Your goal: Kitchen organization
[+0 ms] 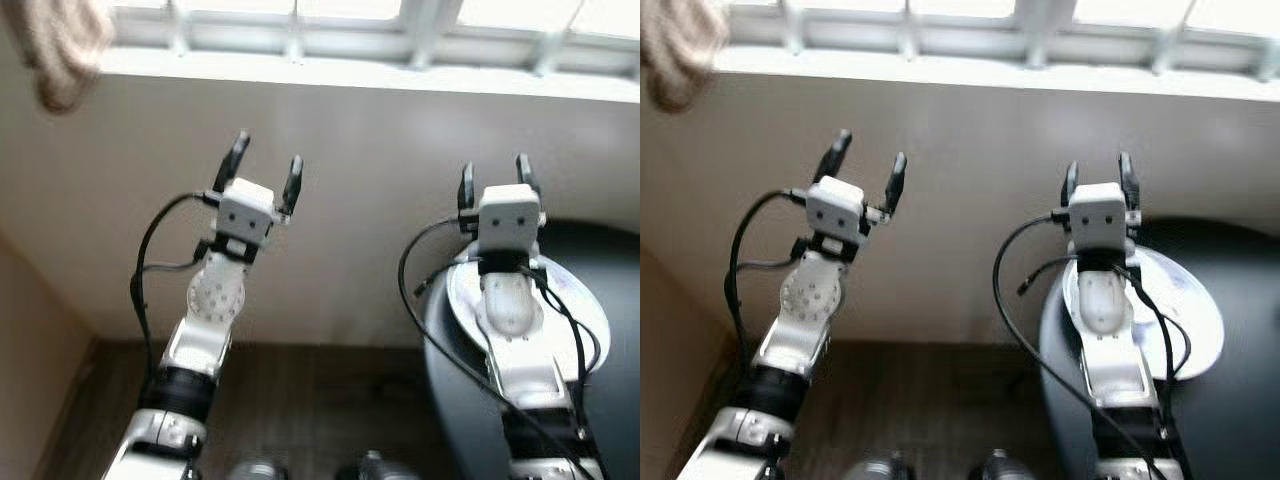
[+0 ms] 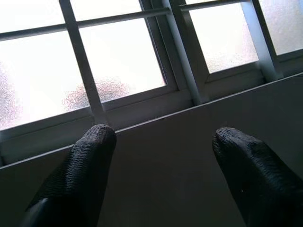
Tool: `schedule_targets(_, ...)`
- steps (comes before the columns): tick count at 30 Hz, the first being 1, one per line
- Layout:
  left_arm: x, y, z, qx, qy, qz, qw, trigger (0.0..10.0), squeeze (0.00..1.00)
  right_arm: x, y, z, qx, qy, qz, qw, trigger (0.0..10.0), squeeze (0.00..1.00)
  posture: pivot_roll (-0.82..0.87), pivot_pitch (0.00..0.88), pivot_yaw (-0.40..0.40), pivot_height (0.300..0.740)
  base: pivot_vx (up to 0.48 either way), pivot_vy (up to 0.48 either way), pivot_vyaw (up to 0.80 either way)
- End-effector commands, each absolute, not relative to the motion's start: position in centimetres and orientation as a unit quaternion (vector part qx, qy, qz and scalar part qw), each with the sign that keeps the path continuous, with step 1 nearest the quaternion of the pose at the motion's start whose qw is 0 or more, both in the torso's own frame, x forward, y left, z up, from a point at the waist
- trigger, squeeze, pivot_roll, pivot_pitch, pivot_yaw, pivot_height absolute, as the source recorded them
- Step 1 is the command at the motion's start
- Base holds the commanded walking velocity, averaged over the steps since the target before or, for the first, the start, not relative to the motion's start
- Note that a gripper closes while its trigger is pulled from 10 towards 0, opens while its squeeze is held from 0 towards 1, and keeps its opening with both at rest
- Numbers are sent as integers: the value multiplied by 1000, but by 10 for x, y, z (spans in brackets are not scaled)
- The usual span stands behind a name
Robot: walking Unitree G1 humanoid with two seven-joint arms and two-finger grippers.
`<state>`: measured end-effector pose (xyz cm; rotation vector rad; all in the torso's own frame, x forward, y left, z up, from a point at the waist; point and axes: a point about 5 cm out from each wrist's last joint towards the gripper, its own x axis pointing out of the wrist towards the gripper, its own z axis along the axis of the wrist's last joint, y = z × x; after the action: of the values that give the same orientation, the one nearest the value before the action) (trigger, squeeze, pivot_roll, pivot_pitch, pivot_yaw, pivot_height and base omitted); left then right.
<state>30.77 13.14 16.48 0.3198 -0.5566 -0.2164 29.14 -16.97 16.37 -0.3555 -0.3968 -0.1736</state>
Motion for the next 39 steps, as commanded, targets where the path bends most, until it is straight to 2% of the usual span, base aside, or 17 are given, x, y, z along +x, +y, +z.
schedule_targets(1, 308, 129, 168, 151, -278, -108, 942, 10000, 0, 293, -173, 164, -174, -189, -93, 962, 10000, 0, 75, 0, -38, 740, 0, 0, 0)
schedule_targets(11, 309, 128, 164, 145, -268, -111, 946, 10000, 0, 303, -177, 144, -141, -106, -42, 984, 10000, 0, 71, 0, -40, 740, 0, 0, 0)
schedule_targets(16, 310, 130, 161, 135, -256, -105, 951, 10000, 0, 306, -181, 143, -135, -95, -37, 986, 10000, 0, 74, 0, -44, 740, 0, 0, 0)
schedule_targets(22, 310, 130, 160, 135, -253, -107, 952, 10000, 0, 310, -181, 141, -127, -79, -30, 988, 10000, 0, 80, 0, -46, 740, 0, 441, 0)
schedule_targets(29, 309, 130, 160, 140, -255, -108, 951, 10000, 0, 311, -184, 137, -125, -59, -29, 990, 10000, 0, 77, 0, -42, 740, 0, 0, 0)
schedule_targets(35, 309, 130, 159, 141, -253, -110, 951, 10000, 0, 311, -210, 128, -158, -7, -97, 983, 10000, 0, 72, 0, -41, 740, 0, 0, 0)
schedule_targets(39, 310, 130, 159, 143, -250, -110, 951, 10000, 0, 311, -224, 119, -137, 30, -123, 982, 10000, 0, 73, 0, -42, 740, 0, 0, 0)
